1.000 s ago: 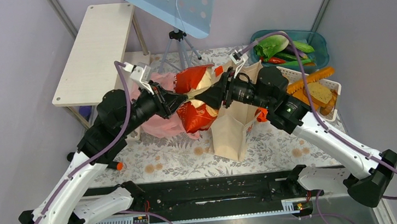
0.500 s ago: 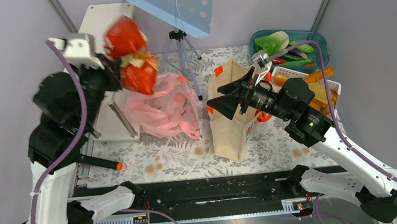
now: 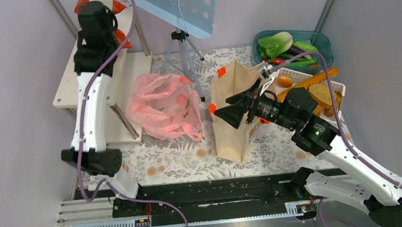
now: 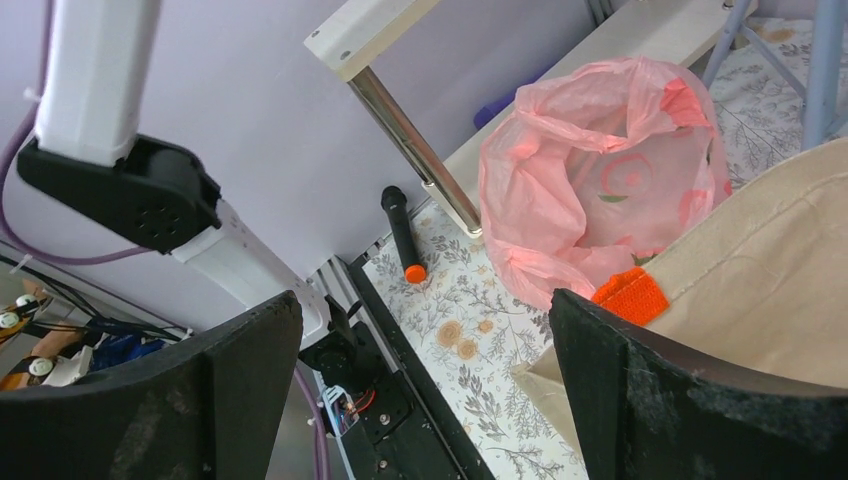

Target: Untie the knot of the grocery bags and take out the mixed food

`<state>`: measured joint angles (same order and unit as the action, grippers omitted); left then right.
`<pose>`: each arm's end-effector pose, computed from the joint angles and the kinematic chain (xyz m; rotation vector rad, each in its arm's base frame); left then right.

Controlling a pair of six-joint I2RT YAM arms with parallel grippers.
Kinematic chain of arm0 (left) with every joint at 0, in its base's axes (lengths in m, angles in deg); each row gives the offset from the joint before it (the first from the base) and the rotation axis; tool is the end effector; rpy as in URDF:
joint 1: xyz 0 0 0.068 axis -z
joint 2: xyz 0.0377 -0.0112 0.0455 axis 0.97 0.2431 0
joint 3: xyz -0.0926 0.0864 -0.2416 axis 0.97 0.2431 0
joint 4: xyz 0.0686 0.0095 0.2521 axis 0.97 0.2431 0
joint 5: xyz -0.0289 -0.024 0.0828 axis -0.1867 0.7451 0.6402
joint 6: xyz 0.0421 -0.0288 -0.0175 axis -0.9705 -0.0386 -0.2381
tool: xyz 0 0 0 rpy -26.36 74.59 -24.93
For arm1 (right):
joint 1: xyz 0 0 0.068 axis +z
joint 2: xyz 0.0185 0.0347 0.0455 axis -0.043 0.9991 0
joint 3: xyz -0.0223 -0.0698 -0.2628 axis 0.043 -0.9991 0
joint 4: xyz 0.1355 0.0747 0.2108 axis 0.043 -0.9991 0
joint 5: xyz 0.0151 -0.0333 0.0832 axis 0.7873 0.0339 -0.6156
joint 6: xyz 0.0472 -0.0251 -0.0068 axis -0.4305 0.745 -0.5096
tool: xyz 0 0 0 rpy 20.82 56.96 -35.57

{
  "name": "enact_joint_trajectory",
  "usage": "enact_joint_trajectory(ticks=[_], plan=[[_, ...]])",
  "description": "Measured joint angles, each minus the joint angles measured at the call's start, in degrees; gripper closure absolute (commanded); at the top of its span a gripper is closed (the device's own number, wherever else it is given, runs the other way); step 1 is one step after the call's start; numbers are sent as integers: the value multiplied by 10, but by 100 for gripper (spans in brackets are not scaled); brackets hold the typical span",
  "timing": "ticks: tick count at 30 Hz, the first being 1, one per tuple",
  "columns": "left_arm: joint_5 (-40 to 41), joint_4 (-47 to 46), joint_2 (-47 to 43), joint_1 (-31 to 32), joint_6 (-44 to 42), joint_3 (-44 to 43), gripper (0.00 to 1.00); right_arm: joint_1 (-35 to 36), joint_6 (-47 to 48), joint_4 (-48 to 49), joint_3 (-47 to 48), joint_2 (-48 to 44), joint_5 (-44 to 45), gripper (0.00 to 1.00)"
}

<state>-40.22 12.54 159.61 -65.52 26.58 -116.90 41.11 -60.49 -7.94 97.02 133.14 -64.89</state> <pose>0.3140 -0.0386 0.5480 -0.0517 1.6712 0.5212 0.1305 0.1370 0.4152 -0.4267 1.4981 1.2150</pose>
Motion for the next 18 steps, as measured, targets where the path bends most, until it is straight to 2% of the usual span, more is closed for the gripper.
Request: enact_joint_trajectory(ticks=[7, 14, 16, 17, 18], plan=[[2, -158, 115, -23, -107, -29, 100, 0, -9, -4, -7, 1, 7, 1], [-14, -284, 209, -55, -136, -69, 99, 0, -17, -6, -9, 28, 8, 1], [-22, -312, 228, -61, -137, -76, 83, 0, -15, -9, -9, 35, 8, 1], [-28, -326, 236, -63, -137, -76, 65, 0, -13, -14, -9, 39, 8, 1], [-34, -336, 241, -65, -136, -76, 51, 0, -10, -22, -9, 42, 8, 1]])
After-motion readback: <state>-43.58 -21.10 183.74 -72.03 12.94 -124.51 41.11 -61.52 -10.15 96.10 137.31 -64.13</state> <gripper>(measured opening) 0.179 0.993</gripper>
